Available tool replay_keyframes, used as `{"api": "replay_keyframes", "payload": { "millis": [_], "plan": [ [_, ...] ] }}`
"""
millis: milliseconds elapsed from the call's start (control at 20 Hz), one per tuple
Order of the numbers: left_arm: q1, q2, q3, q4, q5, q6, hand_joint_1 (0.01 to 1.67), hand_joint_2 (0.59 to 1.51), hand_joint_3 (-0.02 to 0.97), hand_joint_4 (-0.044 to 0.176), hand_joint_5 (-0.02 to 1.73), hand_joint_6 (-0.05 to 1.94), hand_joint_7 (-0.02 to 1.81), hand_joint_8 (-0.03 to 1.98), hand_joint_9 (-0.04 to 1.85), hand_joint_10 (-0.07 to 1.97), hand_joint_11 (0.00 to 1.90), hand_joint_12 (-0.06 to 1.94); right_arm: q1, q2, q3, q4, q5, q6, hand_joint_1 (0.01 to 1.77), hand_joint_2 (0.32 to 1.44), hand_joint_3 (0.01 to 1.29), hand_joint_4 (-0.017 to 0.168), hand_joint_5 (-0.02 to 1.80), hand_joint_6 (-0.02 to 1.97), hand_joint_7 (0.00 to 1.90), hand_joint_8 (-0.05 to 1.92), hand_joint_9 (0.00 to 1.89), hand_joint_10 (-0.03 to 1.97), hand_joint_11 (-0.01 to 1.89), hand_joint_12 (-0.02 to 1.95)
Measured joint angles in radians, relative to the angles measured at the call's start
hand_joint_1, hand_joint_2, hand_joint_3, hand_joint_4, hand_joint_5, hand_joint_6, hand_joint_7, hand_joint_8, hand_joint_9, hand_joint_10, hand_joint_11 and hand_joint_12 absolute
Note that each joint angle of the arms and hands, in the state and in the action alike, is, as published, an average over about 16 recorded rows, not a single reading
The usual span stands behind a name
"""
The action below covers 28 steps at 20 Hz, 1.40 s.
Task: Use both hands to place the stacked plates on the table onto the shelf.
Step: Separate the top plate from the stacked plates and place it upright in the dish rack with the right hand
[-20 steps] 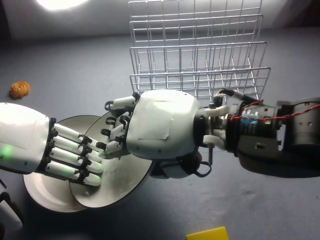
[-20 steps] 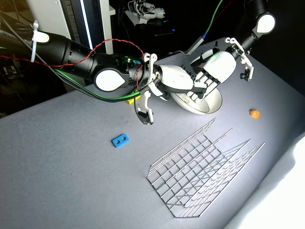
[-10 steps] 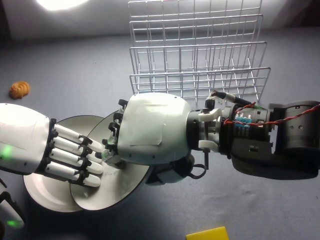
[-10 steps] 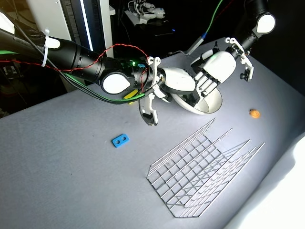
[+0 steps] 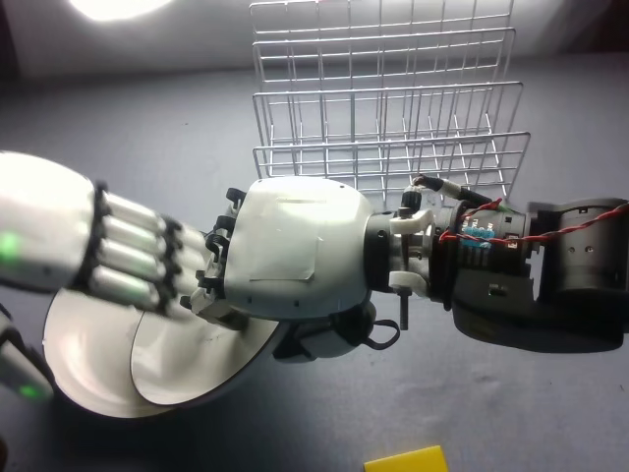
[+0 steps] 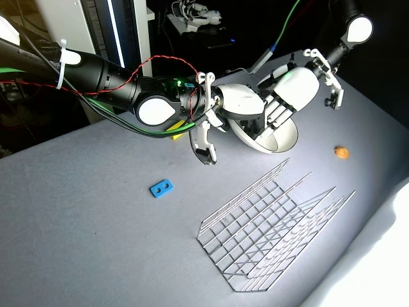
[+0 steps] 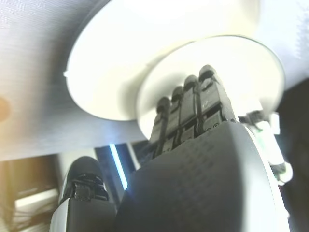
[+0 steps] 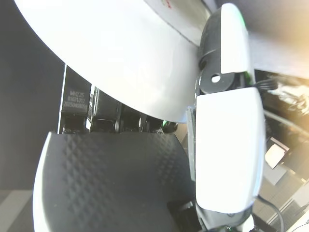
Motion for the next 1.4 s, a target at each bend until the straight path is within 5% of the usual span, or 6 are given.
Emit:
{"api": "replay_keyframes", "payload": {
  "millis": [400, 800, 1400],
  "plan": [
    [-0.108, 0.064, 0.048, 0.004, -0.022, -0.069, 0.01, 1.164, 0.018, -0.001, 0.04, 0.01, 0.02, 0.01, 0.02, 0.00, 0.01, 0.01, 0.059, 0.089, -0.103, 0.074, -0.020, 0.015, 1.16, 0.95, 0.01, -0.001, 0.92, 0.97, 1.08, 0.73, 1.33, 0.00, 0.99, 0.94],
    [-0.211, 0.113, 0.127, 0.046, -0.042, -0.160, 0.01, 1.162, 0.019, 0.000, 0.05, 0.01, 0.02, 0.01, 0.02, 0.00, 0.01, 0.01, 0.156, 0.257, -0.240, 0.155, -0.078, 0.058, 1.20, 0.96, 0.01, -0.002, 0.95, 0.98, 1.14, 0.76, 1.36, 0.00, 1.00, 0.93],
    [-0.293, 0.140, 0.187, 0.104, -0.055, -0.236, 0.01, 1.158, 0.017, 0.000, 0.04, 0.01, 0.02, 0.01, 0.02, 0.00, 0.02, 0.01, 0.309, 0.447, -0.280, 0.005, -0.140, 0.458, 1.21, 0.97, 0.01, -0.007, 0.91, 1.00, 1.11, 0.81, 1.36, 0.00, 1.00, 0.92]
  ]
}}
